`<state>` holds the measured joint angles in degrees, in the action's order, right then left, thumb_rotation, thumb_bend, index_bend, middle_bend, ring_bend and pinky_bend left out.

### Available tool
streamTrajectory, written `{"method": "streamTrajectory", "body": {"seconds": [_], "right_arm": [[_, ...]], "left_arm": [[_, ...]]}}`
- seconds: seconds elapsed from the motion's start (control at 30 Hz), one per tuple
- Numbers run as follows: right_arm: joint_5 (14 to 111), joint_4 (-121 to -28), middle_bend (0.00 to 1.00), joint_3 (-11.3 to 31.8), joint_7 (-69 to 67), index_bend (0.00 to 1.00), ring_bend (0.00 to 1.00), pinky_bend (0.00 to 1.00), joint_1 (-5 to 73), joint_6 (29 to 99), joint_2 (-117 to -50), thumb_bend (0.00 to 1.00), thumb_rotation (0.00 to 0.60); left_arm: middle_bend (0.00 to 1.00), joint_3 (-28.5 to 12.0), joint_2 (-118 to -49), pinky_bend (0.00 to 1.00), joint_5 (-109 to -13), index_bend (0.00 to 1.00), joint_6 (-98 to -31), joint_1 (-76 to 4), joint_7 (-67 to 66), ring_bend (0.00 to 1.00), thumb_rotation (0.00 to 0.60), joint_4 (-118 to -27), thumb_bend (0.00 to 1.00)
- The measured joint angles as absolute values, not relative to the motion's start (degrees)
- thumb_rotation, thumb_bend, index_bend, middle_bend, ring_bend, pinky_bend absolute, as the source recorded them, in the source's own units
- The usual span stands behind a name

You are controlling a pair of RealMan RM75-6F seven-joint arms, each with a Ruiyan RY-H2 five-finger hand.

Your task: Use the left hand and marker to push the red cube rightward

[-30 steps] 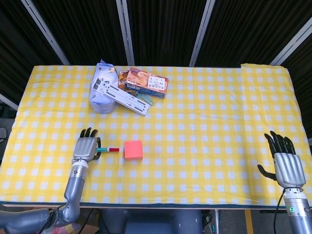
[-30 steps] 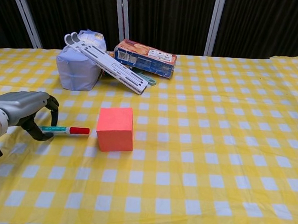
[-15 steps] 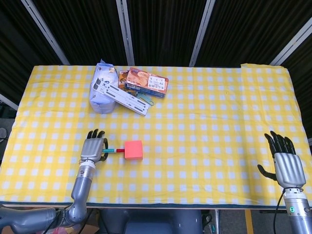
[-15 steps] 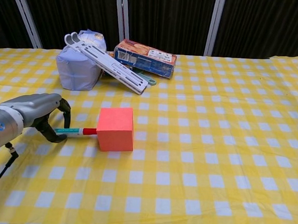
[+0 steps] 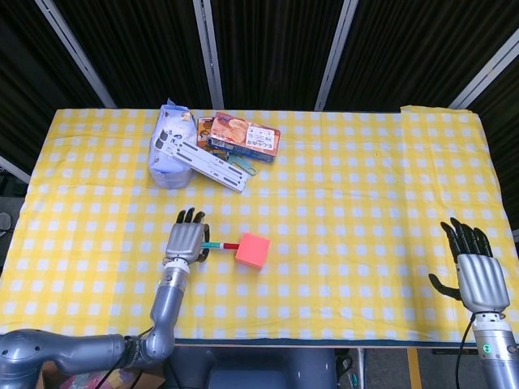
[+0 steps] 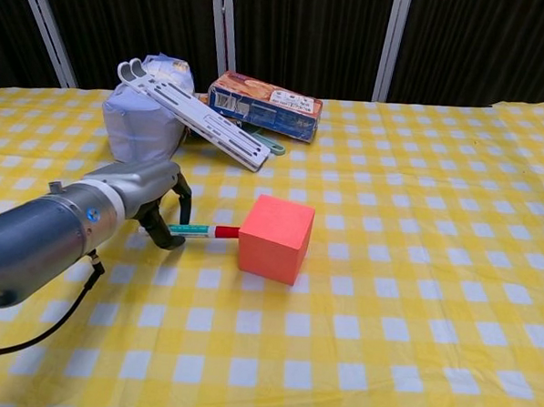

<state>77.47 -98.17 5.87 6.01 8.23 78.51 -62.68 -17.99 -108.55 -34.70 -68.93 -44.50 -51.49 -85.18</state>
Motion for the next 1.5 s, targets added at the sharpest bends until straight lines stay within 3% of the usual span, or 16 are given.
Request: {"method": "streamTrajectory", "body": {"seconds": [0.67,1.5], "right_arm": [[77.3,-98.3,0.00,5.9,6.3,0.00,0.00,0.00,8.2,78.7,-62.8,0.30,0.600],[76.6,-98.6,0.00,6.1,5.3,0.00,0.00,0.00,8.1,78.2,-62.4,0.30,0.600]], "left_arm": [[0.13,-16.3,-105.3,0.06,-32.1,0.58,-70.8,-46.1,-55.0,0.00,0.600,-88.7,0.48],[0.13,-18.6,-113.3,0.06,-29.4,0.58,-69.1,-54.7,-59.4,0.00,0.600,-83.0,0.48]]}}
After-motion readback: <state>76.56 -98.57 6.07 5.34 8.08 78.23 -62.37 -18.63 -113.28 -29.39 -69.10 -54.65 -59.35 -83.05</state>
